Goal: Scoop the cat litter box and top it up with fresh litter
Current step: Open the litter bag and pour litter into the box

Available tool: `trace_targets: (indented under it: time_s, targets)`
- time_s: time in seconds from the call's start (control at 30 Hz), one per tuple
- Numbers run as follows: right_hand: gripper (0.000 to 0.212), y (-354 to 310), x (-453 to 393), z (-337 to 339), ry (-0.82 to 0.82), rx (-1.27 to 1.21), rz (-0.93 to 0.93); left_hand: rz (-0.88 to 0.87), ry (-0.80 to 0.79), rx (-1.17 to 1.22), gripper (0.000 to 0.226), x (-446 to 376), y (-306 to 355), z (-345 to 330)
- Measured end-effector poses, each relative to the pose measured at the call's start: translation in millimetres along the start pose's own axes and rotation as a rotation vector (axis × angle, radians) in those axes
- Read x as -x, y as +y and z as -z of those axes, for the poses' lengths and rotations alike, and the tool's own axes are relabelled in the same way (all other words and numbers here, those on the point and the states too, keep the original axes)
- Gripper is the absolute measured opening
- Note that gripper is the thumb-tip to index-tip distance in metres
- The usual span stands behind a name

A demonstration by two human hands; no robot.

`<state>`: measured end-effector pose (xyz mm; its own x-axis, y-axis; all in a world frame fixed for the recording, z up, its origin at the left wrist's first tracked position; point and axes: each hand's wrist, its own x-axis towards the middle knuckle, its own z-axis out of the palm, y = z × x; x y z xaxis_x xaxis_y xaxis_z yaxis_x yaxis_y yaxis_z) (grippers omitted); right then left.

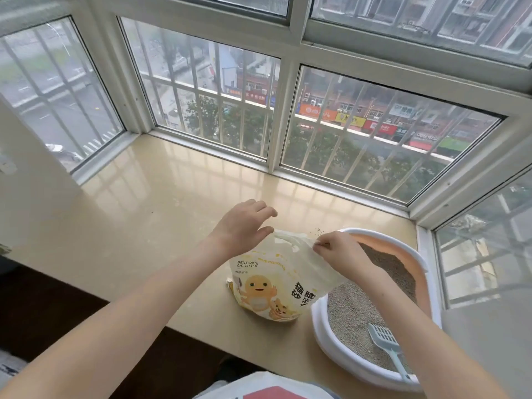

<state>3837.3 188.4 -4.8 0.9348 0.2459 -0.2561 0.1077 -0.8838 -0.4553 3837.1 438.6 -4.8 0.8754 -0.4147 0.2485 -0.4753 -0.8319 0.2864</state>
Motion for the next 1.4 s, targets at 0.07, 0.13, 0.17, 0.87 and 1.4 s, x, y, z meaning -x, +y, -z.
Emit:
trace_targets:
  time_s: [0.07,0.13,0.17,0.87,1.4]
  targets:
    - [0.018,0,1,-1,0.000,-0.016,-0.008,-0.121,0.041,-0.072,0.026,10,3,0]
    - [0.013,-1,4,1,0.043,-0.018,-0.012,-0.162,0.017,-0.154,0.027,18,1,-1]
    - [0.010,-1,7,1,0.092,-0.028,0.008,-0.160,-0.002,-0.194,0.027,21,-1,-3]
    - [0.019,7,46,-9,0.431,0.190,0.236,0.148,-0.079,-0.015,0.012,34,-33,23]
    - [0.024,-65,27,-22,0.209,0.125,0.323,0.382,-0.009,0.423,0.057,67,-59,2]
